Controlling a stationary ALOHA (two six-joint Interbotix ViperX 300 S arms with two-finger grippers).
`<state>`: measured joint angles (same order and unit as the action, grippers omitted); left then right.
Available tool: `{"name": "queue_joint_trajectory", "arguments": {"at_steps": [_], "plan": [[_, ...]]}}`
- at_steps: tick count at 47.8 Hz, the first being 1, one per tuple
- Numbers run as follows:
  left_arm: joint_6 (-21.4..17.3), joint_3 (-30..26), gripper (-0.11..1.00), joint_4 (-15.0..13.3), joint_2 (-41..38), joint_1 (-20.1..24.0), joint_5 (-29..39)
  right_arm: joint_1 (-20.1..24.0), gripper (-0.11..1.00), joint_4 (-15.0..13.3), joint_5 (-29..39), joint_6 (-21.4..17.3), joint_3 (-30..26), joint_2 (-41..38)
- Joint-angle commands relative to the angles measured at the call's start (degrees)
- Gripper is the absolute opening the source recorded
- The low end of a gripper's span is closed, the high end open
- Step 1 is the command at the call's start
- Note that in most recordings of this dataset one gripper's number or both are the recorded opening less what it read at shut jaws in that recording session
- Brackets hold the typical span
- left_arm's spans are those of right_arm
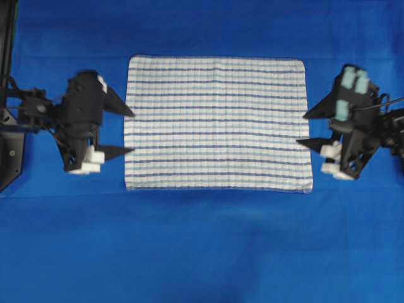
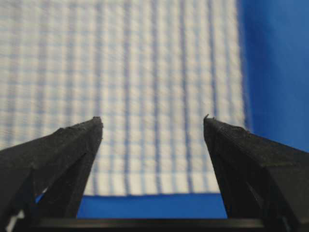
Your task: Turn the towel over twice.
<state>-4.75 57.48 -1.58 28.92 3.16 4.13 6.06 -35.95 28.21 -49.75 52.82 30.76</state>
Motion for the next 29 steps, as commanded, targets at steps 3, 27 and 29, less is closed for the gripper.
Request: {"name": "queue_joint_trajectory", "arguments": {"at_steps": [3, 27, 29], "plan": [[-0.8, -0.8, 0.80, 0.1, 5.2, 1.1, -0.3, -0.6, 0.63, -2.7, 0.2, 0.2, 0.0, 6.4], [-0.6, 6.1, 0.80, 0.1, 26.9, 2.4, 2.1, -0.6, 0.63, -4.9, 0.9, 6.2, 7.2, 27.7], [-0.5, 7.3, 0.80, 0.0, 28.6, 2.4, 2.0, -0.6, 0.62, -4.7, 0.6, 6.2, 8.3, 29.2]]}}
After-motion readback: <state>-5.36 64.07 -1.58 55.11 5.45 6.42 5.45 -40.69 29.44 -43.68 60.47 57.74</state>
